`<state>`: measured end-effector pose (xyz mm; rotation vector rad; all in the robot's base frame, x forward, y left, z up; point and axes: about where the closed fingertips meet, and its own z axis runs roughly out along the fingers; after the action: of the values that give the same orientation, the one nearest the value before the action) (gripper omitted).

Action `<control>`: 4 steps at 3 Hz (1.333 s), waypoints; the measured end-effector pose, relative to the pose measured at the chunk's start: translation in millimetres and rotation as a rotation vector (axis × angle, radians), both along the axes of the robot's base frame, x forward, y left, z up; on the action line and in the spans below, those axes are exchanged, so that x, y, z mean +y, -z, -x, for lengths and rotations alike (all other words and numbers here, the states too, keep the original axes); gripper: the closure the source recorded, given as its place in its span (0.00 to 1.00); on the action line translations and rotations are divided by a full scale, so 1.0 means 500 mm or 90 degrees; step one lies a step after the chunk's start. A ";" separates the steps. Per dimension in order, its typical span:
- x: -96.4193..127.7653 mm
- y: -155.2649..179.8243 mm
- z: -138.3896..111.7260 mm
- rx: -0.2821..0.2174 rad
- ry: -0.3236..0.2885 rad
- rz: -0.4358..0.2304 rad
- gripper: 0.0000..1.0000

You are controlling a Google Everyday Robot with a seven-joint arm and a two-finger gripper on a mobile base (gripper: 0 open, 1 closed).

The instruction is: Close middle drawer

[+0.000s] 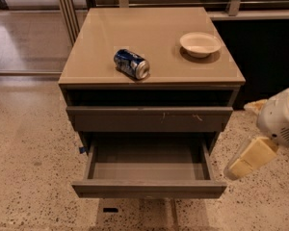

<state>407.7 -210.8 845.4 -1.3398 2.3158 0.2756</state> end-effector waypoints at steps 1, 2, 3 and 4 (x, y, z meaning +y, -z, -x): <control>0.019 0.159 -0.003 0.023 0.038 -0.082 0.00; 0.027 0.278 -0.029 0.037 0.063 -0.140 0.00; 0.027 0.298 -0.036 0.041 0.068 -0.148 0.19; 0.027 0.298 -0.036 0.041 0.068 -0.148 0.42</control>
Offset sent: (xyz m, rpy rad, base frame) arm 0.0317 0.0148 -0.2152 0.3391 0.0910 -0.1533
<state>425.7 -197.5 696.1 -1.1053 2.3152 0.5409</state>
